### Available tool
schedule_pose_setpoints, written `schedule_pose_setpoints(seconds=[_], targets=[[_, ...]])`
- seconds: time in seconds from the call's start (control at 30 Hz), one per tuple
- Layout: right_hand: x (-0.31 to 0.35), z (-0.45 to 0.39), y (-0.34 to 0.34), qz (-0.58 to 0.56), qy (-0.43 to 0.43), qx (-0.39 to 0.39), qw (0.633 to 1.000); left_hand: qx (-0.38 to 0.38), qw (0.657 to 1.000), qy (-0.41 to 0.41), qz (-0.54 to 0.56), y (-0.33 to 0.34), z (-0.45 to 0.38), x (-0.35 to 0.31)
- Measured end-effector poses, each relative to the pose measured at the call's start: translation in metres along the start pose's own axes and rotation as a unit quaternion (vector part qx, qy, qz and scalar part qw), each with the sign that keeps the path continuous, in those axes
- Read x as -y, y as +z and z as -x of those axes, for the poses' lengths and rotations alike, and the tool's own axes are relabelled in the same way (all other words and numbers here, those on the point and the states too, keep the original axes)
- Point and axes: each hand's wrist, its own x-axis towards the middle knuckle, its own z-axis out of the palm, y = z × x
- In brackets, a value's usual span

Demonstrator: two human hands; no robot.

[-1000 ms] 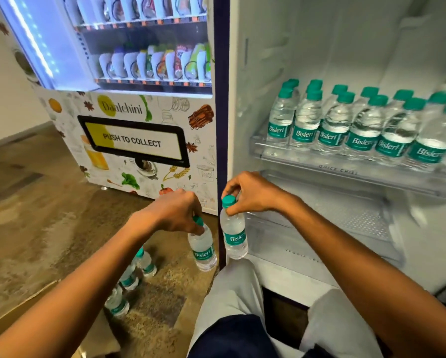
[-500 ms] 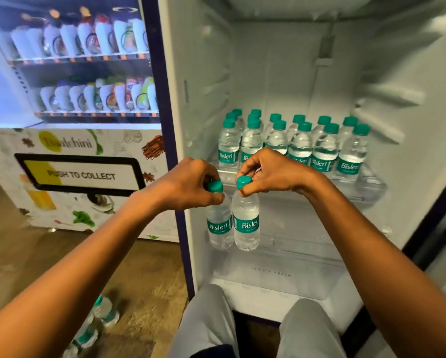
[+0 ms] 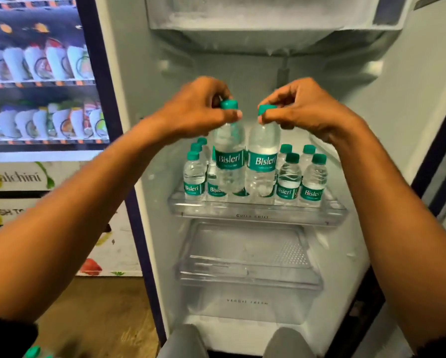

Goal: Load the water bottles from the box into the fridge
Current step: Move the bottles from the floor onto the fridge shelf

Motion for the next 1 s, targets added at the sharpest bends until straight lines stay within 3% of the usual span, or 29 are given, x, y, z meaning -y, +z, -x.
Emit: schedule_pose_setpoints(seconds=[0.37, 0.63, 1.0], targets=[[-0.006, -0.067, -0.032, 0.119, -0.103, -0.113, 0.981, -0.066, 0.996, 0.042, -0.038, 0.012, -0.096, 0.006], [-0.053, -0.112, -0.018, 0.15, -0.091, -0.157, 0.972, -0.126, 0.992, 0.001, -0.025, 0.044, -0.14, 0.044], [-0.112, -0.136, 0.011, 0.192, 0.02, -0.091, 0.977, -0.027, 0.996, -0.057, -0.06, 0.089, -0.159, 0.089]])
